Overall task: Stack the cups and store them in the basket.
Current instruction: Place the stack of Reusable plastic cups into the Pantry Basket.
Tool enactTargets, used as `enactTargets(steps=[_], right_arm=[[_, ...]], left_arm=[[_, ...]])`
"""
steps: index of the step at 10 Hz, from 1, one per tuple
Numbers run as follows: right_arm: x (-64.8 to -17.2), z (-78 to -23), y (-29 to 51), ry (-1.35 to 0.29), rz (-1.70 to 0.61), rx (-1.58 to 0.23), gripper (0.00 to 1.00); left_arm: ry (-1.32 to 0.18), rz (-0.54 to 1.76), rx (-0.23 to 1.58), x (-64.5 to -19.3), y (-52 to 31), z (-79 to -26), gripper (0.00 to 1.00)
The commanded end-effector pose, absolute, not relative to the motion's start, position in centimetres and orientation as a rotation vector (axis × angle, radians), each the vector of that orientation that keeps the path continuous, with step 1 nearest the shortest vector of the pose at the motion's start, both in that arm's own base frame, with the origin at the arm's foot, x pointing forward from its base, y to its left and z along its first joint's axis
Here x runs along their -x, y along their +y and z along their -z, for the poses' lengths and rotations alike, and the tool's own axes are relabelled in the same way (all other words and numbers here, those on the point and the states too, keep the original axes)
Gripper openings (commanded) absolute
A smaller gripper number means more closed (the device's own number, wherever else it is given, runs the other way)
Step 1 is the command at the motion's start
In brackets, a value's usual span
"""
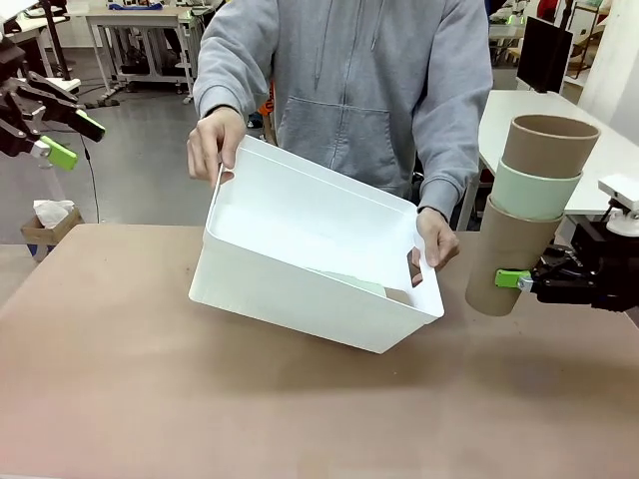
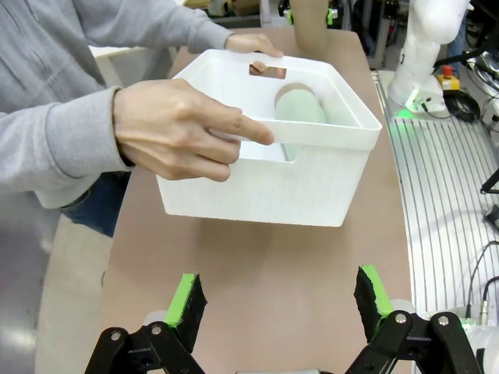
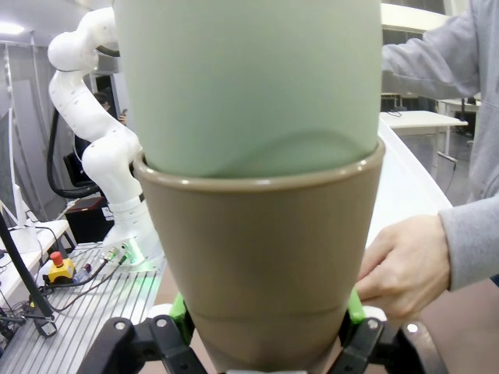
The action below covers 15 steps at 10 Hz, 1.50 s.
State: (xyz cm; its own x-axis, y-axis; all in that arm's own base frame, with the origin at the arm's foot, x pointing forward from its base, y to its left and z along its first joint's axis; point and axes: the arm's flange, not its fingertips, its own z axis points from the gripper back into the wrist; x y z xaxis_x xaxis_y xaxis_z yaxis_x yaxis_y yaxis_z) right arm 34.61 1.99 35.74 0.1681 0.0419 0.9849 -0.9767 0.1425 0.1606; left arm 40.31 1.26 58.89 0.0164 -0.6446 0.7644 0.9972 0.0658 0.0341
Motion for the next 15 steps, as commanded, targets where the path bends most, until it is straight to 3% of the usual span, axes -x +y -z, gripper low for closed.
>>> enactTargets(steps=[1, 5, 8, 12, 15], right_arm=[[-33.6, -40.0, 3.4, -1.087, -0.912, -1.036, 0.85], [-32.9, -48.0, 6.2, -1.004, -0.85, -0.894, 0.85], [-36.3, -52.6, 12.4, -0.901, -0.915, -0.665, 0.85], [-41.3, -53.9, 19.0, -0.75, -0.99, -0.436, 0.85], [-42.8, -51.4, 22.2, -0.632, -1.033, -0.248, 0.85]], left_arm=[[-0.724, 1.422, 0.63, -40.3, 1.1, -59.1, 1.0], [-0.724, 1.422, 0.63, -40.3, 1.1, -59.1, 1.0], [-0.724, 1.422, 0.63, -40.3, 1.1, -59.1, 1.0], [-0.724, 1.422, 0.63, -40.3, 1.1, -59.1, 1.0], [-0.724, 1.422, 0.63, -40.3, 1.1, -59.1, 1.0]])
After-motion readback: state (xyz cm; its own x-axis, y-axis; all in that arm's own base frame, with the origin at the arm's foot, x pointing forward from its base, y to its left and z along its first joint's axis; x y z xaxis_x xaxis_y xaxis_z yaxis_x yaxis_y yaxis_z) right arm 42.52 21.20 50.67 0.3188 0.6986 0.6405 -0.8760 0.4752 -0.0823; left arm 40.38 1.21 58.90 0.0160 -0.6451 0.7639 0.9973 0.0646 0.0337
